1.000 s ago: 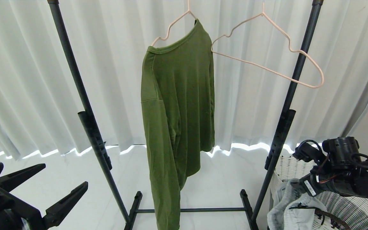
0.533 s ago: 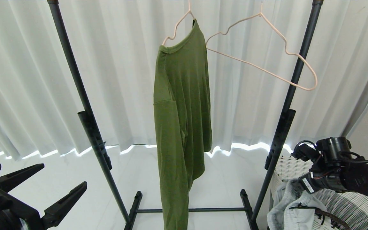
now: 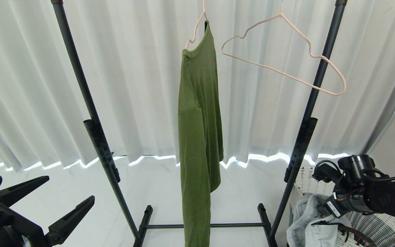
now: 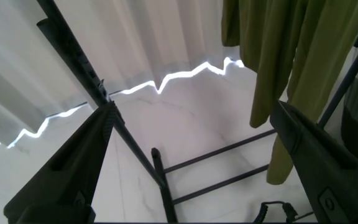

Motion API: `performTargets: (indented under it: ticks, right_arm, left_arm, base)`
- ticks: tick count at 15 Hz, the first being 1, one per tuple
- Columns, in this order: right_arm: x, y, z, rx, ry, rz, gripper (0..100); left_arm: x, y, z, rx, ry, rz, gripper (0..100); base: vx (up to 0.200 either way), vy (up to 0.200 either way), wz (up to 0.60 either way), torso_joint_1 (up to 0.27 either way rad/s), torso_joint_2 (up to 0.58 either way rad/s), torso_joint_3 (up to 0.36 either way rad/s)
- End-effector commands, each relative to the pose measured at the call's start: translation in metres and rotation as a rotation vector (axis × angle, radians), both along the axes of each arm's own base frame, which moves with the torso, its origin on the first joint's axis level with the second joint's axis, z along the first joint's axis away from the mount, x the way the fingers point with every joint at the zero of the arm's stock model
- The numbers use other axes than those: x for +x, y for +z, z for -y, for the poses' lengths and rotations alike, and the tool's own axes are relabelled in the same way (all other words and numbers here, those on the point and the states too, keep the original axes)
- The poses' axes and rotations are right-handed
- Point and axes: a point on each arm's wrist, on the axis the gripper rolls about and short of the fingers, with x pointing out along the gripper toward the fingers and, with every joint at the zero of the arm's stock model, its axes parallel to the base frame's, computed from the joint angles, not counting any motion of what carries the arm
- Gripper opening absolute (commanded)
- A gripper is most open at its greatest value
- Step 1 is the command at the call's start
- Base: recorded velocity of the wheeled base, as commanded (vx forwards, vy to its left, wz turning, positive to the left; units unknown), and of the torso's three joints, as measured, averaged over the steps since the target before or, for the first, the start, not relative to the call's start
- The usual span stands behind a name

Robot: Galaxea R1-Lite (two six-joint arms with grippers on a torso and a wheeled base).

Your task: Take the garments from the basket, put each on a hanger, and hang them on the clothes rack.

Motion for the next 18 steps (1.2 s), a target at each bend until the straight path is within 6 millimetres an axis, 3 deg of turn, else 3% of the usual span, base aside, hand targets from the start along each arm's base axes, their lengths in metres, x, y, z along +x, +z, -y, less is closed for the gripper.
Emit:
performTargets:
  ticks: [1, 2, 6, 8, 11, 14, 18]
  right_arm:
    - [-0.001, 0.002, -0.001, -0.006, 0.015, 0.005, 100]
    - [-0.003, 0.001, -0.001, -0.008, 0.019, -0.002, 0]
    - [-0.015, 0.012, -0.007, 0.042, -0.006, 0.032, 0]
    - [-0.027, 0.036, -0.012, 0.09, -0.013, 0.109, 0]
    - [-0.052, 0.086, -0.016, 0.133, 0.023, 0.295, 0]
    - [-0.078, 0.129, -0.011, 0.178, 0.042, 0.475, 0]
    - [-0.104, 0.162, -0.006, 0.228, 0.081, 0.625, 0]
  left_arm:
    - [0.0, 0.0, 0.0, 0.0, -0.002, 0.003, 100]
    - [-0.001, 0.001, 0.0, -0.001, -0.002, 0.006, 100]
    - [-0.002, -0.001, 0.0, 0.0, -0.002, 0.002, 100]
    - [-0.002, -0.001, 0.0, 0.0, -0.002, 0.0, 100]
    - [-0.003, -0.004, 0.0, 0.002, -0.002, -0.009, 100]
    - [-0.003, -0.005, 0.0, 0.003, -0.002, -0.014, 100]
    - [-0.003, -0.008, -0.001, 0.005, 0.0, -0.026, 100]
  base:
    - [0.0, 0.0, 0.0, 0.0, 0.0, 0.0]
    - [0.0, 0.0, 0.0, 0.0, 0.0, 0.0]
    - [0.0, 0.0, 0.0, 0.0, 0.0, 0.0]
    - [0.0, 0.0, 0.0, 0.0, 0.0, 0.0]
    - [0.0, 0.0, 0.0, 0.0, 0.0, 0.0]
    - [0.0, 0.0, 0.0, 0.0, 0.0, 0.0]
    - [-0.1, 0.0, 0.0, 0.0, 0.0, 0.0]
